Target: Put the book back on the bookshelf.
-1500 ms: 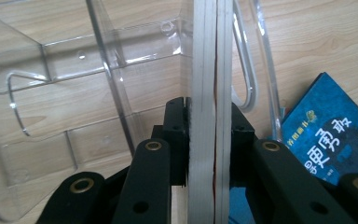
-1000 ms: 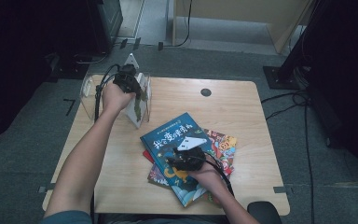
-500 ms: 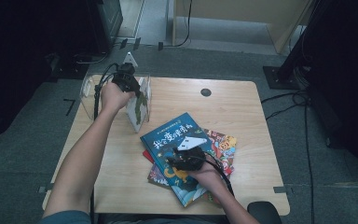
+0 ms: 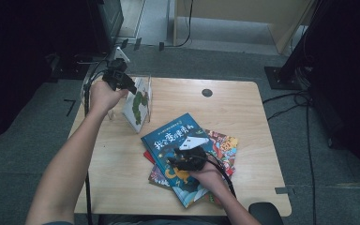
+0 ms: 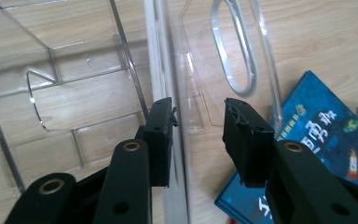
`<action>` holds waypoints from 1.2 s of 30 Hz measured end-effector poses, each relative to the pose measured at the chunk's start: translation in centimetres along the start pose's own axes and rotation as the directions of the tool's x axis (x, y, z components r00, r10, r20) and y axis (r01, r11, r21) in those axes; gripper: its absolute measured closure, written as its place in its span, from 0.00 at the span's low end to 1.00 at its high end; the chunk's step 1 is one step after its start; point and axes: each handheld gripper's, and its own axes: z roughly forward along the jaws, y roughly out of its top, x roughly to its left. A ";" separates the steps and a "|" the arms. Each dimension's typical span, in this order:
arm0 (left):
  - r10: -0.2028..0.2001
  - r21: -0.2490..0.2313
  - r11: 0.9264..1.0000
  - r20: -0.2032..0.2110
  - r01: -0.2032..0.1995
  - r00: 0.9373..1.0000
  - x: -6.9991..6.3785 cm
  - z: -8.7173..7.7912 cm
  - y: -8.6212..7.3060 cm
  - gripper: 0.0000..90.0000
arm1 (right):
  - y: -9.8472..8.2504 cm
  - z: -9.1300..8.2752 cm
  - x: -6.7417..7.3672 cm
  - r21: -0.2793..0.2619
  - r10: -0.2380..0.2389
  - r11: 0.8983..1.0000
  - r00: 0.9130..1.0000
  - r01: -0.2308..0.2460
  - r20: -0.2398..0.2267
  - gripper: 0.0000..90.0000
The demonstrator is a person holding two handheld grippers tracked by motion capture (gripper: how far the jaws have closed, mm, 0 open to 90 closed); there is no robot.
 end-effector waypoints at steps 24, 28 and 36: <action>0.179 -0.117 0.979 0.129 -0.164 0.975 -1.1 -1.3 -9.6 0.62 | -1.6 -4.4 -2.6 -0.040 0.081 0.996 0.994 -0.079 0.067 0.68; 0.209 -0.136 0.972 0.138 -0.191 0.968 -1.7 -0.4 -10.9 0.62 | -2.3 -5.5 -2.9 -0.047 0.090 0.995 0.992 -0.086 0.092 0.69; 0.242 -0.121 0.968 0.185 -0.222 0.952 -2.1 2.3 -12.7 0.59 | -4.0 -7.7 -3.4 -0.081 0.127 0.990 0.984 -0.117 0.127 0.73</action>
